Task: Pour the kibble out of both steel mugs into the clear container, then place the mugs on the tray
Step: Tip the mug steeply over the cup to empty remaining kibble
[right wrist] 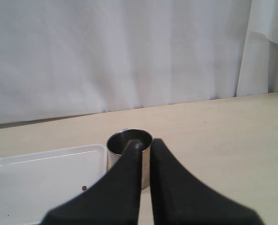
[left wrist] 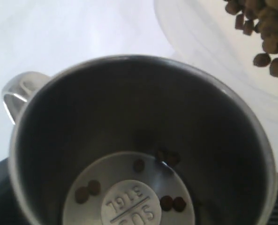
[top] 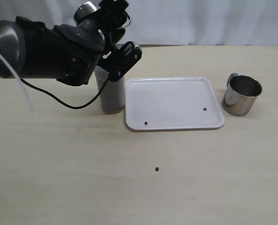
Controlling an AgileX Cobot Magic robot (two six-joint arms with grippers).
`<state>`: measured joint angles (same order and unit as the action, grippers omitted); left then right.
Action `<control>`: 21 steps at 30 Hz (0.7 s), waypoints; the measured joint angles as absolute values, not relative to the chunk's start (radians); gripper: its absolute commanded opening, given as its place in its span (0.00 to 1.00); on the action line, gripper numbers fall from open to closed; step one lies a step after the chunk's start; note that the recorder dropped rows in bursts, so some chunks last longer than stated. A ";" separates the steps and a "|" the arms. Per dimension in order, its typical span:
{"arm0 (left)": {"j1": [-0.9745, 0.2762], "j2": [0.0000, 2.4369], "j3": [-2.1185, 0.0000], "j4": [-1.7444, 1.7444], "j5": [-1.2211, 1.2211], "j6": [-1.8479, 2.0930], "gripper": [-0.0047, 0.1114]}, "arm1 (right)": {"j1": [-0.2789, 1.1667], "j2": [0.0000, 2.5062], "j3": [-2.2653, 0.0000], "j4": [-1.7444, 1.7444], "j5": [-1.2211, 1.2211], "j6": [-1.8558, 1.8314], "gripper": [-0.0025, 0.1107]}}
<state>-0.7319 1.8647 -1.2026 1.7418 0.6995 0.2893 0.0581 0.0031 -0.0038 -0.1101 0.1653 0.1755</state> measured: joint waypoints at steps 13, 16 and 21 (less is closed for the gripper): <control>-0.800 1.874 -1.203 1.742 0.815 0.375 0.04 | 0.058 0.003 -0.004 -0.110 0.165 0.176 0.07; -0.805 1.881 -1.203 1.742 0.837 0.395 0.04 | 0.058 0.003 -0.004 -0.110 0.165 0.176 0.07; -0.805 1.896 -1.203 1.742 0.926 0.429 0.04 | 0.058 0.003 -0.004 -0.110 0.165 0.176 0.07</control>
<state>-0.8048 1.8962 -1.2030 1.7418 0.9263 0.4294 0.0581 0.0031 -0.0038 -0.1101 0.1653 0.1755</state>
